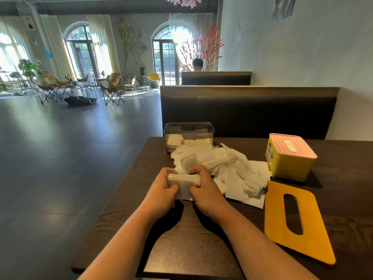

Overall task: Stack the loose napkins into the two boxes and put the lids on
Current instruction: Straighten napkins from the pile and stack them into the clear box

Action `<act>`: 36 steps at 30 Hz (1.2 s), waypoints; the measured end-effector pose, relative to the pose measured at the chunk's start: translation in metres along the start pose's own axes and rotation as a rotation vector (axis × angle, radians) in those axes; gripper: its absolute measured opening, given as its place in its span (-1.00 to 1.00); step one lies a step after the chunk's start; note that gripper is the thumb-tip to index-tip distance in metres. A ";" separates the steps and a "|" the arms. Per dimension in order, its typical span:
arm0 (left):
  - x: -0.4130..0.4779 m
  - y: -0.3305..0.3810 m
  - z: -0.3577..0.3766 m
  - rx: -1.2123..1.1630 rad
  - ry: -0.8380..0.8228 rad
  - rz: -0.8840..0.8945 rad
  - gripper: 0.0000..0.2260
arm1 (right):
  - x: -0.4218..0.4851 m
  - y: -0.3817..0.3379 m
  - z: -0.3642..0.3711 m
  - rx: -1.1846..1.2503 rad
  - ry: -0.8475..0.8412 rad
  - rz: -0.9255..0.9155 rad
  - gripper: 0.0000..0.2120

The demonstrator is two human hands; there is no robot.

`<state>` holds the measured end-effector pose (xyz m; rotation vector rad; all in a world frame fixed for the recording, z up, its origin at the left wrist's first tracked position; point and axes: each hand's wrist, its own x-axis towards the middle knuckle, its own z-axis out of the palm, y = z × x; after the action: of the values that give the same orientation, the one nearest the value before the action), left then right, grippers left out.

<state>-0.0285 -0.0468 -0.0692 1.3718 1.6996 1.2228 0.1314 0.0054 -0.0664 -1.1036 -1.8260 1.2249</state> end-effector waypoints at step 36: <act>0.253 0.057 -0.061 0.344 0.051 0.093 -0.71 | 0.349 -0.090 -0.035 -0.350 -0.177 -0.014 -0.62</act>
<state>-0.1274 0.1816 0.0266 1.6479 1.9686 1.0557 -0.0098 0.3162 0.0550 -1.1955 -2.2411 1.0461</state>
